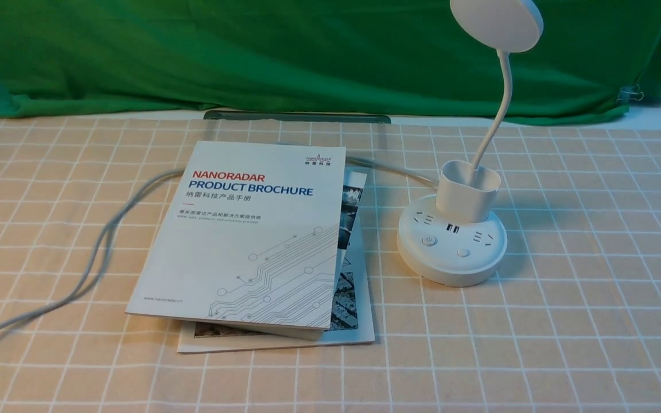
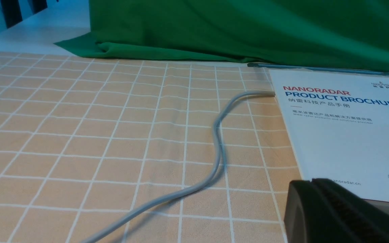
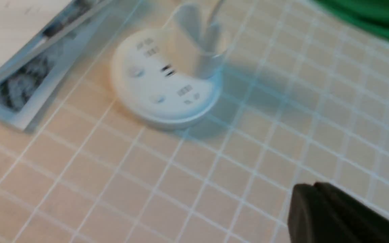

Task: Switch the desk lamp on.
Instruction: Use the right arm to press the button switch on the lamp holder

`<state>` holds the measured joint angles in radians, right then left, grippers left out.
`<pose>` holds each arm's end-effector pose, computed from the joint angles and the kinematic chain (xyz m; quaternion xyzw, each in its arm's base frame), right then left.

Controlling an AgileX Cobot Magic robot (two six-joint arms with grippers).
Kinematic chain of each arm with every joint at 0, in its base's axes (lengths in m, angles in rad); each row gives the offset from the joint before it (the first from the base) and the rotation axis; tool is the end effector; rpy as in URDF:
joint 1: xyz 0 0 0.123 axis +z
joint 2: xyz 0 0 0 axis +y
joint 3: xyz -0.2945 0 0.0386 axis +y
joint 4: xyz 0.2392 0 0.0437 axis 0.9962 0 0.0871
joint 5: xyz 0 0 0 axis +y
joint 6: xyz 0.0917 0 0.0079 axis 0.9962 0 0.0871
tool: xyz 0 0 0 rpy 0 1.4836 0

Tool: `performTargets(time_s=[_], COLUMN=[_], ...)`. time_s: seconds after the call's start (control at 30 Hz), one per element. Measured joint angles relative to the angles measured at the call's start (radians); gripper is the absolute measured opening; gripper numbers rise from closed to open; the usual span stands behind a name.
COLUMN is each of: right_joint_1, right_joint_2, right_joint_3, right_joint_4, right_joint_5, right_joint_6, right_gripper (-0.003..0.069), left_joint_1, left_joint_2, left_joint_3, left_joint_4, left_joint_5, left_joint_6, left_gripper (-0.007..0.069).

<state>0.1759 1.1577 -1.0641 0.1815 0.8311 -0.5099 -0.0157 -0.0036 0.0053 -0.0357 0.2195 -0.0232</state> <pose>0.2153 0.0508 0.3620 -0.2815 0.8867 0.0239 0.3661 0.0358 -0.0013 0.1914 -0.0134 0.7527 -0.0272 0.6577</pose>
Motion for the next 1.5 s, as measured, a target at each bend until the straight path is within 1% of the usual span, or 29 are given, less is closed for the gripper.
performTargets(time_s=[0.1, 0.2, 0.23, 0.37, 0.5, 0.57, 0.83, 1.1, 1.37, 1.5], right_joint_1=[0.094, 0.150, 0.184, 0.230, 0.234, 0.234, 0.234, 0.234, 0.234, 0.234], right_joint_2=[0.173, 0.281, 0.355, 0.504, 0.587, 0.632, 0.726, 0.758, 0.778, 0.778], right_joint_3=[-0.091, -0.146, -0.184, -0.263, -0.302, -0.310, -0.311, -0.291, -0.288, -0.288], right_joint_4=[-0.047, -0.085, -0.102, -0.117, -0.119, -0.122, -0.119, -0.087, -0.089, -0.117], right_joint_5=[0.068, 0.086, 0.086, 0.082, 0.051, 0.005, -0.067, -0.130, -0.153, -0.156], right_joint_6=[0.011, 0.031, 0.042, 0.070, 0.088, 0.097, 0.100, 0.100, 0.100, 0.124], right_gripper=[0.0034, 0.0034, 0.0034, 0.0034, 0.0034, 0.0034, 0.0034, 0.0034, 0.0034, 0.0034], left_joint_1=[0.000, 0.000, 0.000, 0.000, 0.000, 0.000, 0.000, 0.000, 0.000, 0.000], left_joint_2=[0.000, 0.000, 0.000, 0.000, 0.000, 0.000, 0.000, 0.000, 0.000, 0.000], left_joint_3=[0.000, 0.000, 0.000, 0.000, 0.000, 0.000, 0.000, 0.000, 0.000, 0.000], left_joint_4=[0.002, 0.003, 0.003, 0.004, 0.004, 0.004, 0.004, 0.004, 0.004, 0.004], left_joint_5=[0.000, 0.000, 0.000, 0.000, 0.000, 0.000, 0.000, 0.000, 0.000, 0.000], left_joint_6=[0.000, 0.000, 0.000, 0.000, 0.000, 0.000, 0.000, 0.000, 0.000, 0.000], left_gripper=[0.0021, 0.0021, 0.0021, 0.0021, 0.0021, 0.0021, 0.0021, 0.0021, 0.0021, 0.0021])
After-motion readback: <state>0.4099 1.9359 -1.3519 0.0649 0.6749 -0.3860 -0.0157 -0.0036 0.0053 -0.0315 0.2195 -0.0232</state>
